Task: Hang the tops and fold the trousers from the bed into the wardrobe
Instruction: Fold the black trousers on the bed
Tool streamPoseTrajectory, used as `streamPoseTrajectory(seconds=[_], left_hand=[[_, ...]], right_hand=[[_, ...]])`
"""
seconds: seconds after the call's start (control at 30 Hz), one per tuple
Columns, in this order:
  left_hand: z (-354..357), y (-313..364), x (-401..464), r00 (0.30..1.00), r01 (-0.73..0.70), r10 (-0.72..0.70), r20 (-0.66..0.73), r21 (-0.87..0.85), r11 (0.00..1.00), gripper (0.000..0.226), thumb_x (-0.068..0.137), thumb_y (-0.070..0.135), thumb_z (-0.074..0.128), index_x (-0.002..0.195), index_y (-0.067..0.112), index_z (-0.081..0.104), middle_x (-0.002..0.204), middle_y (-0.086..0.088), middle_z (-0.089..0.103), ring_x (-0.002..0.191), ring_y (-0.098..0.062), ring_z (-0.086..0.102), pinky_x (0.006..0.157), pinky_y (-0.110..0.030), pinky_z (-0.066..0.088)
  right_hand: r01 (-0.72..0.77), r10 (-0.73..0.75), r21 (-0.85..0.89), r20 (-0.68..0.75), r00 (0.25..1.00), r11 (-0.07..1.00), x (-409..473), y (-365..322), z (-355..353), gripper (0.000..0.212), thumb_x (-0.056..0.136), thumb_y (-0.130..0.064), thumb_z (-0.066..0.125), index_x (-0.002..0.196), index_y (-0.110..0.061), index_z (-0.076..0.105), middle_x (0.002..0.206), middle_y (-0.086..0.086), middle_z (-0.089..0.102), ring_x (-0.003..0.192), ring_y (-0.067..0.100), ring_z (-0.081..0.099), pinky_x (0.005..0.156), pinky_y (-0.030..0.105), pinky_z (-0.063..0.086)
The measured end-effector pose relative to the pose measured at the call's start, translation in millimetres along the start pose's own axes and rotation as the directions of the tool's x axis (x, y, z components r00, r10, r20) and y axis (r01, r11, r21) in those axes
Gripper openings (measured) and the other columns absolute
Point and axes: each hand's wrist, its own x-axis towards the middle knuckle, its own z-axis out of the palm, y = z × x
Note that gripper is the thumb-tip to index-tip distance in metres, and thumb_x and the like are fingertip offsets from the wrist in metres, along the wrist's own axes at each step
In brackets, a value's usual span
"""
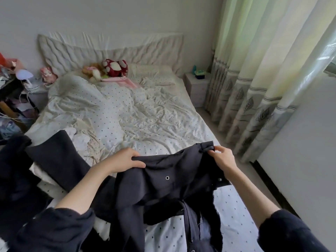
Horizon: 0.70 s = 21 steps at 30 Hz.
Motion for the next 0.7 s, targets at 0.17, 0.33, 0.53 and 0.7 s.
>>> streamPoseTrajectory(seconds=[0.17,0.33,0.53,0.7], left_hand=[[-21.5,-18.1,126.7,0.950,-0.018,0.002,-0.311,-0.050,0.999,0.012,0.088,0.020,0.062,0.077,0.020,0.066,0.079,0.002,0.065,0.081,-0.019,0.057,0.068,-0.024,0.041],[1.6,-22.9,206.6,0.899,-0.011,-0.013,-0.438,-0.052,0.999,0.019,0.092,0.011,0.050,0.103,0.014,0.066,0.107,-0.002,0.065,0.096,-0.021,0.059,0.083,-0.032,0.046],[110.4,-38.8,212.5,0.997,0.007,-0.005,-0.074,0.026,1.000,0.027,0.094,0.017,0.048,0.119,0.018,0.059,0.120,0.000,0.055,0.112,-0.018,0.052,0.095,-0.032,0.043],[174.1,-42.2,214.6,0.994,0.077,-0.081,0.067,0.060,0.995,0.044,0.097,0.024,0.045,0.140,0.020,0.037,0.150,0.002,0.026,0.137,-0.016,0.027,0.108,-0.030,0.030]], right_hand=[[-0.069,0.075,0.074,-0.072,0.995,0.995,96.9,-12.4,36.4,0.023,0.087,-0.011,0.051,0.098,-0.019,0.071,0.088,0.005,0.065,0.086,0.021,0.058,0.076,0.028,0.046],[-0.130,0.130,0.014,0.006,0.992,0.991,146.7,13.7,59.5,0.047,0.092,-0.011,0.044,0.139,-0.016,0.044,0.122,0.008,0.058,0.086,0.019,0.059,0.066,0.019,0.046],[-0.360,0.386,-0.201,0.104,0.917,0.911,137.4,110.0,65.8,0.051,0.091,-0.003,0.037,0.141,-0.012,0.037,0.141,0.013,0.045,0.125,0.026,0.046,0.098,0.035,0.043],[-0.461,0.510,-0.270,0.148,0.847,0.845,147.1,167.2,72.6,0.027,0.095,-0.026,0.048,0.116,-0.009,0.052,0.112,0.008,0.055,0.100,0.024,0.055,0.079,0.028,0.038]])
